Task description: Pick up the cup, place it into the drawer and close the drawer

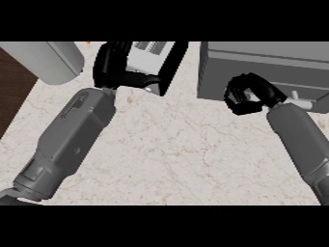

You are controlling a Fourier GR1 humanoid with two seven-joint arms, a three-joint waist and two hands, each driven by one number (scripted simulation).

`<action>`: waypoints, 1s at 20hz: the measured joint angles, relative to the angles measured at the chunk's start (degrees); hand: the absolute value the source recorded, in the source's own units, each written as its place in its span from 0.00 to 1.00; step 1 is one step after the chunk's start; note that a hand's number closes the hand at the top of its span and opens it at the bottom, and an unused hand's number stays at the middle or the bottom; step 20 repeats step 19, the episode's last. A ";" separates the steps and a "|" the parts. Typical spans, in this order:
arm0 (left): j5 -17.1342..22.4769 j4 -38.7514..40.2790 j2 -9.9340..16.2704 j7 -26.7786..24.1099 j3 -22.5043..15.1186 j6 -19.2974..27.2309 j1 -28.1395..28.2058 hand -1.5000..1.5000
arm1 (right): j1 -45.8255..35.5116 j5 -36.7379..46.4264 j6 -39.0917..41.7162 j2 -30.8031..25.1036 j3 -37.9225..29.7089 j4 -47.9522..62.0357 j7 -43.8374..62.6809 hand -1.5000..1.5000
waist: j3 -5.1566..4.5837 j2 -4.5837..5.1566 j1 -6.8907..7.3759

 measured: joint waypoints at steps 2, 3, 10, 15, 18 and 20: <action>0.09 -0.86 0.47 0.51 -0.20 -0.70 0.73 0.00 | -0.06 -1.06 1.44 -0.33 -0.78 0.59 -0.55 1.00 | 0.02 -0.11 0.42; 0.15 -1.19 0.85 0.82 -0.22 -1.10 0.88 0.00 | -0.04 -1.53 2.16 -0.52 -1.07 0.70 -0.82 1.00 | 0.03 -0.10 0.59; 0.31 -3.00 1.68 1.17 -0.71 -3.27 2.63 0.00 | 0.52 -4.73 7.73 -2.01 -2.62 0.07 -1.17 1.00 | 0.18 0.16 1.72; 0.76 -4.00 1.86 1.65 -0.83 -4.51 3.71 0.00 | 1.23 -6.93 11.50 -3.09 -3.50 -1.09 -0.80 1.00 | 0.43 0.39 2.50; 0.89 -4.50 1.94 1.62 -0.93 -5.25 4.17 0.00 | 1.62 -7.91 13.18 -3.59 -3.81 -1.90 -0.81 1.00 | 0.55 0.66 2.76; 0.91 -4.66 1.97 1.65 -0.97 -5.43 4.31 0.00 | 1.72 -8.13 13.64 -3.75 -3.83 -2.13 -0.71 1.00 | 0.59 0.72 2.85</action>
